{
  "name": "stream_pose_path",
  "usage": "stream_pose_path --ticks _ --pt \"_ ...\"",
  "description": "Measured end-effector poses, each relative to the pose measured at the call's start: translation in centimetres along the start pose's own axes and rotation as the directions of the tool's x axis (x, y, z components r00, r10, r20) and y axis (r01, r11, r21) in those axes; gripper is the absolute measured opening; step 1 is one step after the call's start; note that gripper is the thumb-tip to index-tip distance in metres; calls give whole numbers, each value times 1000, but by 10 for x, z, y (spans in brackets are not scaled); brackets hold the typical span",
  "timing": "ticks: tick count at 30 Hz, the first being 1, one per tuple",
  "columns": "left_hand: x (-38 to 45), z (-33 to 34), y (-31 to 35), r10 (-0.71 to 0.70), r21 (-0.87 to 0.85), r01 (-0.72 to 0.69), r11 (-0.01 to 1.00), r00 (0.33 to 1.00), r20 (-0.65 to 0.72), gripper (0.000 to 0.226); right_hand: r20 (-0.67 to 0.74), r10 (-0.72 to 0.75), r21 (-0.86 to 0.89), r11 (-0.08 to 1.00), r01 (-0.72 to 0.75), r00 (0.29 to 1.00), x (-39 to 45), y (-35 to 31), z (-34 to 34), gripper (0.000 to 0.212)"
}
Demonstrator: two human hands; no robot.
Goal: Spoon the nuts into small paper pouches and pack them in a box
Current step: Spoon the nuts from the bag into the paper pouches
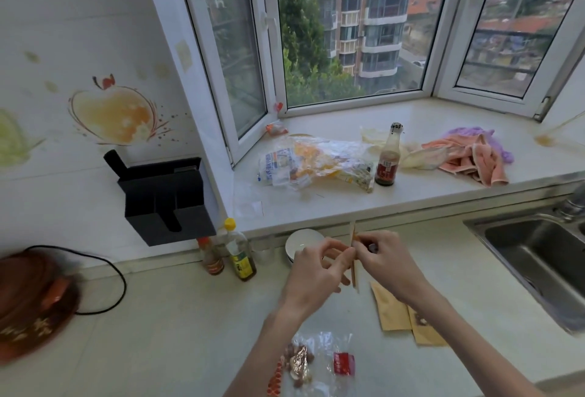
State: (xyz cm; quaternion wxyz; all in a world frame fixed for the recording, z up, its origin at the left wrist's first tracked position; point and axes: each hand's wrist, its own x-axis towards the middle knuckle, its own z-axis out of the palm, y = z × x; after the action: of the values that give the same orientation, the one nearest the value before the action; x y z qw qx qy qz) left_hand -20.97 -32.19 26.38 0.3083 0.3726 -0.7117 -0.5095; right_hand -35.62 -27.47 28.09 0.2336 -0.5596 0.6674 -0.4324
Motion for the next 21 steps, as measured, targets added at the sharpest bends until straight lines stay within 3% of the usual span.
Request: stream_pose_path --ticks 4,8,14,21 --pt "-7 -9 -3 47 134 -54 989 997 55 21 117 -22 80 997 13 993 -3 -2 6 27" --pt "-7 -13 -6 52 213 -73 974 993 105 30 149 -85 44 996 80 985 -5 -7 11 26" --pt "1 -7 -1 -42 69 29 997 979 199 33 103 21 123 992 -34 994 -6 0 11 28" --pt "7 -4 -4 -38 67 23 997 970 241 34 142 31 189 980 -58 989 -10 4 9 30"
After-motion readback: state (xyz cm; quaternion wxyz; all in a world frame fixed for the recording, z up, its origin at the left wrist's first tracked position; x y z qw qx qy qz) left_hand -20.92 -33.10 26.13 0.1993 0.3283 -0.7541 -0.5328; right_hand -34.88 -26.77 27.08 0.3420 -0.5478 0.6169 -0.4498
